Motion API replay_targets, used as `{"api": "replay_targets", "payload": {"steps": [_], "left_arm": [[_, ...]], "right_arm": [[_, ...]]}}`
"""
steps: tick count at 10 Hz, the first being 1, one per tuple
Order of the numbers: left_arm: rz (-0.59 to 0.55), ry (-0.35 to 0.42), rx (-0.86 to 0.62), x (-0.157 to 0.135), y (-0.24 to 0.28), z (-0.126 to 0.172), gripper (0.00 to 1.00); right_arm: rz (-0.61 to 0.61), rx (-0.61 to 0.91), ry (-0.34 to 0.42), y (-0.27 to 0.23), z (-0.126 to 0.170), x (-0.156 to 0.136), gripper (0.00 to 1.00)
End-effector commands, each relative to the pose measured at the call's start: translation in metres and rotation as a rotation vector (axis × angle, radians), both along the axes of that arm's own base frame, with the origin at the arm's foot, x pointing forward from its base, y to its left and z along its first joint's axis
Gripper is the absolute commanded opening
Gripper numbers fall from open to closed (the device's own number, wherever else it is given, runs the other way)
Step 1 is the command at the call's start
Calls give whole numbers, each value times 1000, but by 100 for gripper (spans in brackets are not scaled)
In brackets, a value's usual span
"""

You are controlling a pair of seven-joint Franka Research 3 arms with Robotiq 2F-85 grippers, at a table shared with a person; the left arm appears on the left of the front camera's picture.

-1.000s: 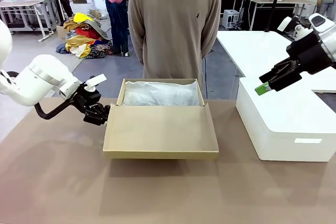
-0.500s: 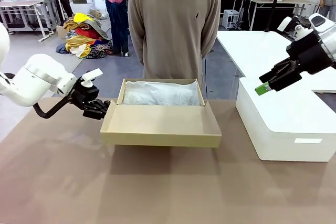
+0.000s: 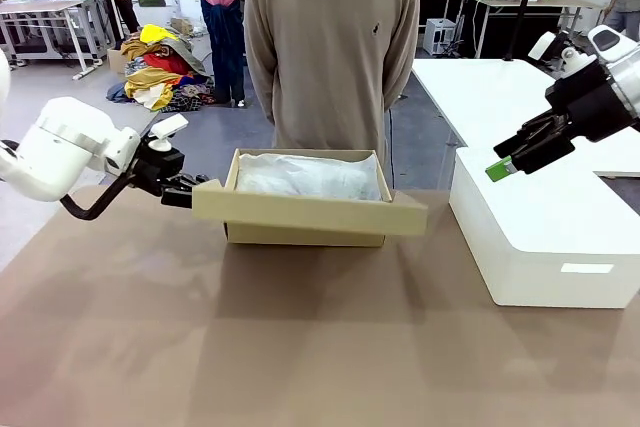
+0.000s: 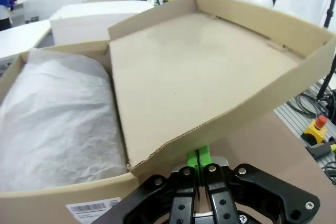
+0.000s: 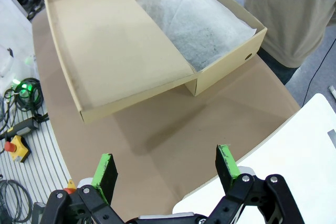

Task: Pack the shoes into the box.
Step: Close the Shoes Box.

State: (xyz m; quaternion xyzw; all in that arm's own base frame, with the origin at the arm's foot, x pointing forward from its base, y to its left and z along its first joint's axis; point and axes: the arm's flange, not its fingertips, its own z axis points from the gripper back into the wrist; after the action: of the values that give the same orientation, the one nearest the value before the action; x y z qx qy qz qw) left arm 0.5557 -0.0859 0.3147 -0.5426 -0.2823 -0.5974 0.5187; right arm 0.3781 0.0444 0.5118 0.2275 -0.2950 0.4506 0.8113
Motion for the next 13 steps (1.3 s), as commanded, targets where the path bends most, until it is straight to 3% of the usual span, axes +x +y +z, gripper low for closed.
{"api": "replay_targets", "payload": {"steps": [1, 7, 10, 11, 12, 13], "left_arm": [[63, -16, 14, 6, 2, 21, 0], [216, -99, 48, 28, -4, 47, 0], [271, -181, 153, 32, -2, 70, 0], [259, -175, 189, 33, 1, 75, 0], [102, -74, 334, 44, 6, 66, 0], [261, -186, 139, 38, -1, 68, 0]], "right_arm": [[21, 30, -22, 0, -2, 3, 100], [21, 30, -22, 0, -2, 3, 100], [21, 30, -22, 0, -2, 3, 100], [21, 30, -22, 0, -2, 3, 100], [21, 30, -22, 0, -2, 3, 100], [21, 30, -22, 0, -2, 3, 100]]}}
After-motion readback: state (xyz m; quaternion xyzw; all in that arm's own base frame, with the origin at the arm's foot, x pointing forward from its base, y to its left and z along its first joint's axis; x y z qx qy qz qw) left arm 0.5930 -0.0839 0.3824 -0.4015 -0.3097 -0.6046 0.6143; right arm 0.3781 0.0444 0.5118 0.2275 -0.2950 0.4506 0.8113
